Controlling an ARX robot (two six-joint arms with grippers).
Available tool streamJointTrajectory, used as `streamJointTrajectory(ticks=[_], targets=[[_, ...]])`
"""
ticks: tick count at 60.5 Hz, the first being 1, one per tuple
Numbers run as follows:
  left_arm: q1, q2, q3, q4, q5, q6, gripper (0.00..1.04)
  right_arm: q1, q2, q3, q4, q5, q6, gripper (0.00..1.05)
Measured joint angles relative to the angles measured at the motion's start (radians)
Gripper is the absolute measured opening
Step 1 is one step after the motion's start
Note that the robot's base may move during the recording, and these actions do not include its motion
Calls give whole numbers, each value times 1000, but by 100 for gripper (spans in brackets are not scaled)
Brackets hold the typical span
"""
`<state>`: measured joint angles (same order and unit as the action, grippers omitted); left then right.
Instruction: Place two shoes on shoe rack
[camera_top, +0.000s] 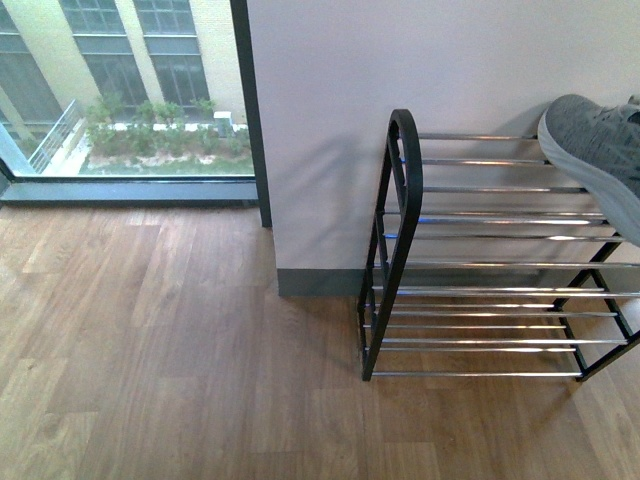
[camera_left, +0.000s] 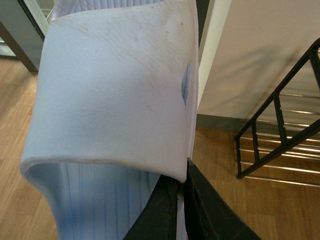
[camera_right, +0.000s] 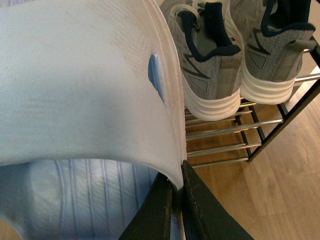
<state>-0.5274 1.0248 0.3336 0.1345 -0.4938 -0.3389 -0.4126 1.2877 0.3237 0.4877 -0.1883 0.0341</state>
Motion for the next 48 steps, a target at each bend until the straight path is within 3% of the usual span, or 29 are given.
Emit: streamJointTrajectory(ticks=[9, 15, 20, 48], targets=[[0, 0, 0, 0, -1, 0, 2, 0, 0, 0, 3, -7, -2, 2], [0, 0, 0, 0, 0, 0, 2, -11, 74, -19, 237, -217, -72, 2], [0, 0, 0, 0, 0, 0, 2, 19, 129, 23, 284, -261, -106, 2], [0, 0, 0, 0, 0, 0, 2, 208, 564, 526, -14, -106, -128, 2]])
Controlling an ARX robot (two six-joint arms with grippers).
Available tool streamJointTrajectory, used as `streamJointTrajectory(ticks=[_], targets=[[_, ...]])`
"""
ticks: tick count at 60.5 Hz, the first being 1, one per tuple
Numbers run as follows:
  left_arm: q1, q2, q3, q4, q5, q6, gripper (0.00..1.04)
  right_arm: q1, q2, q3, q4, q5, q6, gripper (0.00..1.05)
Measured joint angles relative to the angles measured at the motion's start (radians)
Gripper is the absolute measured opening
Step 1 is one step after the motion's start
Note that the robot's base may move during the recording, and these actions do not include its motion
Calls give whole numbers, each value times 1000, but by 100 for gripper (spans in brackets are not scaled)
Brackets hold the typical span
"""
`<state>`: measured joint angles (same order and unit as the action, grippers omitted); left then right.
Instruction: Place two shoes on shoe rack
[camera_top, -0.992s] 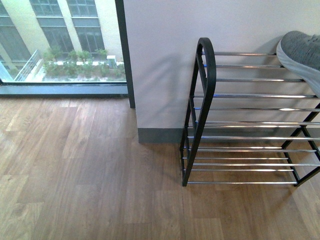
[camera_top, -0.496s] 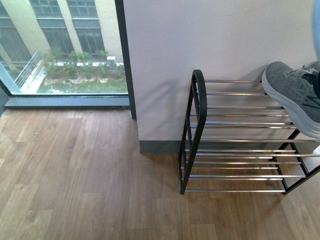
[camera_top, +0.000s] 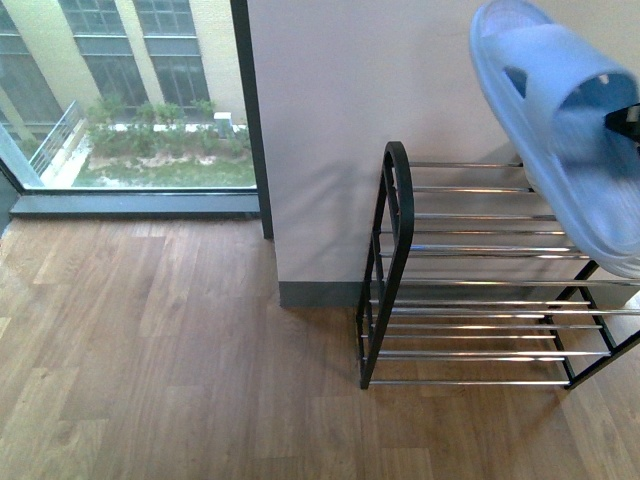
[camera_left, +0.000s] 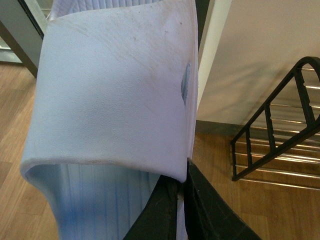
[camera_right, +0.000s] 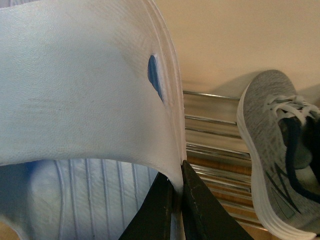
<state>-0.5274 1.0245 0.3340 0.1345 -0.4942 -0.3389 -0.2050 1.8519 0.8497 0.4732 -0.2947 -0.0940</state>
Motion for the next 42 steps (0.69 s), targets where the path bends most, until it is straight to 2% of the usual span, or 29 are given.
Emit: streamJointTrajectory(ticks=[21, 34, 42], targets=[[0, 0, 0, 0, 0, 0, 2, 48, 356, 375, -181, 137, 3, 2], [0, 0, 0, 0, 0, 0, 2, 34, 581, 623, -280, 311, 4, 2], [0, 0, 0, 0, 0, 0, 2, 24, 633, 677, -301, 360, 7, 2]])
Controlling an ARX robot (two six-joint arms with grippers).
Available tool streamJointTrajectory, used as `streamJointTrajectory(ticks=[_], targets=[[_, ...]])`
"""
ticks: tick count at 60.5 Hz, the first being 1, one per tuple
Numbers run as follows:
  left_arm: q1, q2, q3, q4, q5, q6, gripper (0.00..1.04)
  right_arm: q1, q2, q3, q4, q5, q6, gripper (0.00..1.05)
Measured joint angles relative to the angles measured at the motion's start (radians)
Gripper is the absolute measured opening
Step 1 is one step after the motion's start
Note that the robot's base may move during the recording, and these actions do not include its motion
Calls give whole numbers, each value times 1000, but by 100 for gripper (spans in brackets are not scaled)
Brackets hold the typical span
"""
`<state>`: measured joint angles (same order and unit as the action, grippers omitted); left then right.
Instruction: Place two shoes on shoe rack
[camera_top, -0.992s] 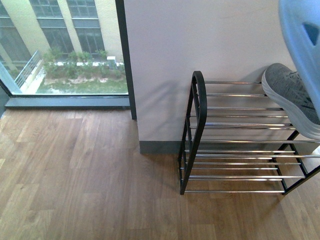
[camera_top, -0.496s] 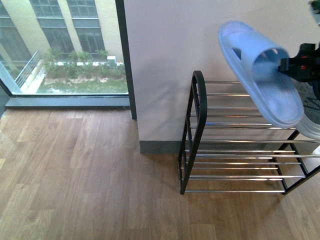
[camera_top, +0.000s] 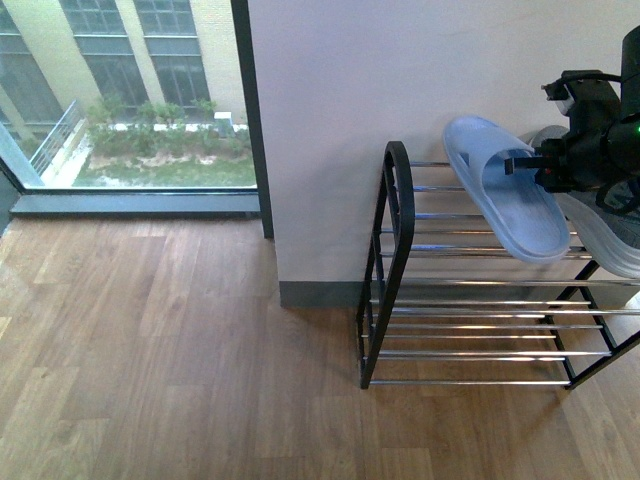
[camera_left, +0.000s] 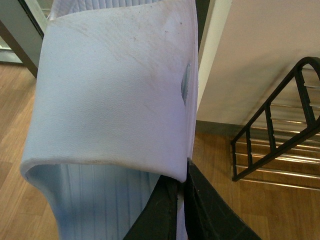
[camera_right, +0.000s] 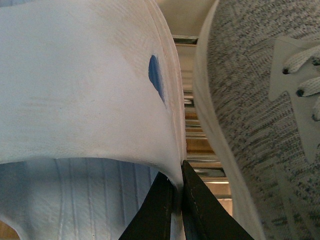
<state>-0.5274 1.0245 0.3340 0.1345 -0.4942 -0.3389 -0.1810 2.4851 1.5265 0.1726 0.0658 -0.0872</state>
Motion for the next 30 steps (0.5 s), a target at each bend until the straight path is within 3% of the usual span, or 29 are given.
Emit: streamJointTrajectory(ticks=[30], targets=[[0, 0, 0, 0, 0, 0, 2, -16, 93, 127, -42, 96, 37, 2]])
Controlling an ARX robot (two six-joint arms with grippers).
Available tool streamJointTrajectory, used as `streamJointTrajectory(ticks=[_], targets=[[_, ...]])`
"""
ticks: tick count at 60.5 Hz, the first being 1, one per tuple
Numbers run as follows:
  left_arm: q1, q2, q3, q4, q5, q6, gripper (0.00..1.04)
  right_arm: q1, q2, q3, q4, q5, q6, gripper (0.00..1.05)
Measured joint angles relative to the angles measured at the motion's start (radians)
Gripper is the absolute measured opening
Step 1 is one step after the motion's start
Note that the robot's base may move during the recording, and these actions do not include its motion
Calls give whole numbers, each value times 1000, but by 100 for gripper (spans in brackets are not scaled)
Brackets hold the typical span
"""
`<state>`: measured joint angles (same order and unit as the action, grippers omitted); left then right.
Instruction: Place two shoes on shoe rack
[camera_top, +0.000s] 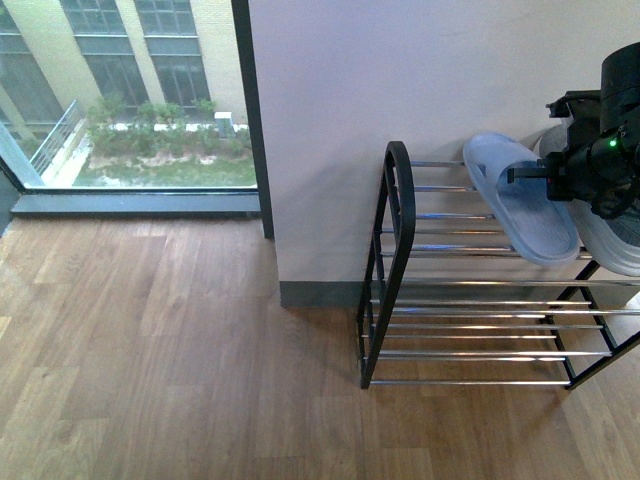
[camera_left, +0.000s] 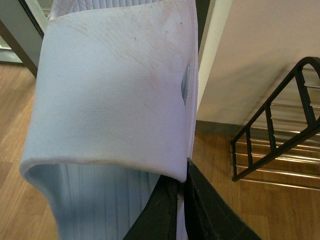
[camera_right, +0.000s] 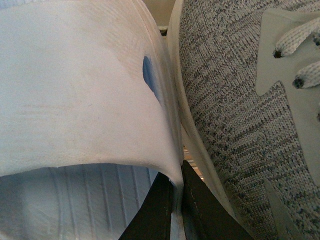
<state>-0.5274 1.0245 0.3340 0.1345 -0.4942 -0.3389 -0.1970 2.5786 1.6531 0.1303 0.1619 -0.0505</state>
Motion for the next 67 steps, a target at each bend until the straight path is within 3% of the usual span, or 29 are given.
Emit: streamJointTrajectory(ticks=[7, 24, 33, 42, 57, 67], targets=[[0, 0, 0, 0, 0, 0, 2, -2, 0, -2, 13, -1, -2, 2], [0, 0, 0, 0, 0, 0, 2, -2, -79, -140, 110, -54, -2, 46], [0, 0, 0, 0, 0, 0, 2, 0, -219, -283, 179, -130, 1, 76], [0, 0, 0, 0, 0, 0, 2, 0, -347, -415, 230, -207, 10, 97], [0, 0, 0, 0, 0, 0, 2, -22, -635, -697, 344, -376, 53, 95], [0, 0, 0, 0, 0, 0, 2, -86, -893, -917, 404, -489, 63, 95]])
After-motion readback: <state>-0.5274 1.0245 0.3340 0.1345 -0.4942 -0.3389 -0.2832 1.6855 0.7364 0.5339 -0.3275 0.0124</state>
